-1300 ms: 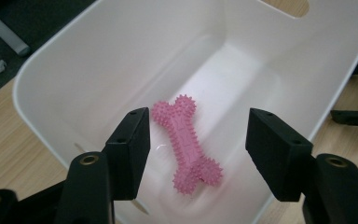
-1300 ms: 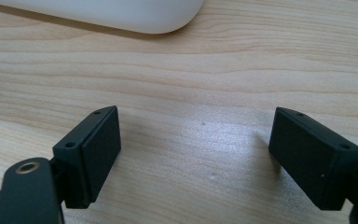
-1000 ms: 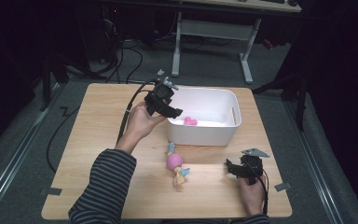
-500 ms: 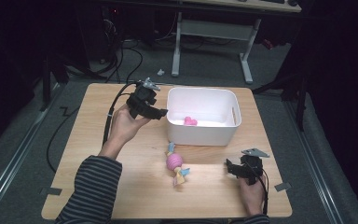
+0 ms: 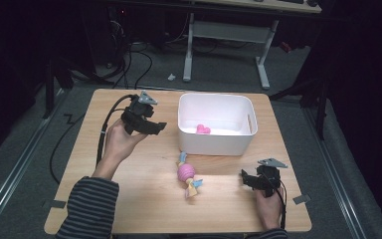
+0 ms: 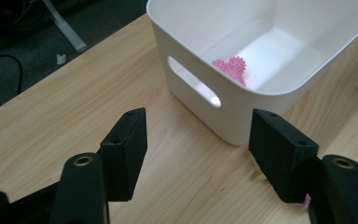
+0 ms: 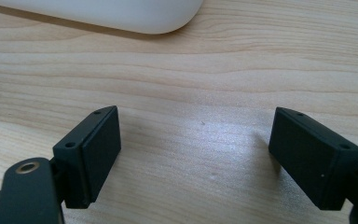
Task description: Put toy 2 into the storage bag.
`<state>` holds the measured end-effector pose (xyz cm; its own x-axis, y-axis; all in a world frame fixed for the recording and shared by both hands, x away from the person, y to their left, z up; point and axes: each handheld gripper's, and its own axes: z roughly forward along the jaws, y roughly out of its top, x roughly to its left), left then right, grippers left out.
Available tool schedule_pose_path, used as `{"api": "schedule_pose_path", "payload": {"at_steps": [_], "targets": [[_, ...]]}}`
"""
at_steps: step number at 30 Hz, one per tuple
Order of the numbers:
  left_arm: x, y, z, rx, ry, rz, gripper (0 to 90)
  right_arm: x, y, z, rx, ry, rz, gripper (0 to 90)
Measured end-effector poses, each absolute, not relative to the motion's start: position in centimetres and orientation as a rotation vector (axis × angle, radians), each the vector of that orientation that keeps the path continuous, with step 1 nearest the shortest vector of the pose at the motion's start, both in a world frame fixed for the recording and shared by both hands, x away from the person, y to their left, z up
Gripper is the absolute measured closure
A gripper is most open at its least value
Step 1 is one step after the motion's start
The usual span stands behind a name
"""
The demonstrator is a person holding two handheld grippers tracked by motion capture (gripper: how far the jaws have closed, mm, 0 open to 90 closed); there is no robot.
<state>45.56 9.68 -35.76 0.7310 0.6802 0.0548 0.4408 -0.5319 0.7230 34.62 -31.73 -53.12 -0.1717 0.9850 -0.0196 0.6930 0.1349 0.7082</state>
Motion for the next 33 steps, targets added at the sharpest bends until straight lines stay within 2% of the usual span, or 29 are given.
{"api": "schedule_pose_path", "payload": {"at_steps": [21,33], "targets": [[42.2,17.1,-39.3,2.055,0.988,0.417,37.4,34.6,-31.7,-53.1,1.605,1.929,0.783,16.8],[40.7,19.0,-43.2,2.058,1.047,0.36,37.2,34.6,-31.6,-53.1,1.606,1.927,0.781,16.8]]}}
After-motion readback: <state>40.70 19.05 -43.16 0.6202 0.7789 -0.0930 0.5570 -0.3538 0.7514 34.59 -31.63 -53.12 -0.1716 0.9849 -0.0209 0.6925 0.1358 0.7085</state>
